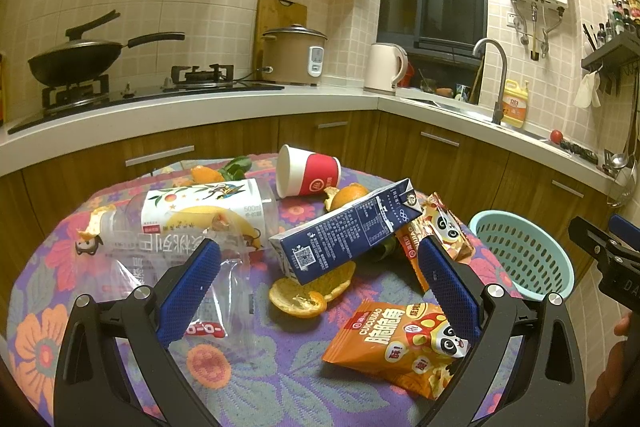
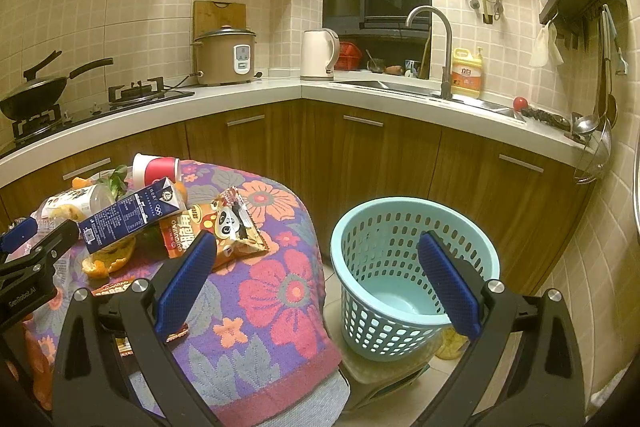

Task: Collect trash

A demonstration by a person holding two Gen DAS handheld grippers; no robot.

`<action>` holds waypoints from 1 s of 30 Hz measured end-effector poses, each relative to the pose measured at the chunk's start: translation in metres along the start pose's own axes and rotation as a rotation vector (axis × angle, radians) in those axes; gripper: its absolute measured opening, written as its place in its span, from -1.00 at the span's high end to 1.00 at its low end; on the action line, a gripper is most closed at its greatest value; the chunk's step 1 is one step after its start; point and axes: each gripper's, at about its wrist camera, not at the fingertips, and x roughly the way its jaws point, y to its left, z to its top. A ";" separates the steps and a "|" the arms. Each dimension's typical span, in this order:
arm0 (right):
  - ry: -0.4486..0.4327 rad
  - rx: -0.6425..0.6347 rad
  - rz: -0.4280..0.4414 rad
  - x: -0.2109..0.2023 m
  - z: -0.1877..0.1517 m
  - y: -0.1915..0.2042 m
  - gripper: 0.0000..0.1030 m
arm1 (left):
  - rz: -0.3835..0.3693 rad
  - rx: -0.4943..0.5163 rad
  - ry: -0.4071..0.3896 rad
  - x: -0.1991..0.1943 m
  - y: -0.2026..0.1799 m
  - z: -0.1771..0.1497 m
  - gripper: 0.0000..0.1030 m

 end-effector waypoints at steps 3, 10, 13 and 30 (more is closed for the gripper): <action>0.000 0.000 0.000 0.000 0.000 0.000 -0.87 | 0.000 0.001 -0.001 0.000 0.000 0.000 -0.86; 0.009 0.003 0.002 0.001 -0.002 -0.002 -0.87 | -0.001 -0.001 0.000 0.000 0.000 0.000 -0.86; 0.011 0.004 0.002 0.002 -0.002 -0.002 -0.87 | 0.000 0.001 -0.002 0.005 -0.001 0.000 -0.86; 0.021 0.005 0.002 0.005 -0.005 -0.002 -0.87 | -0.005 0.000 -0.024 -0.004 0.001 0.002 -0.85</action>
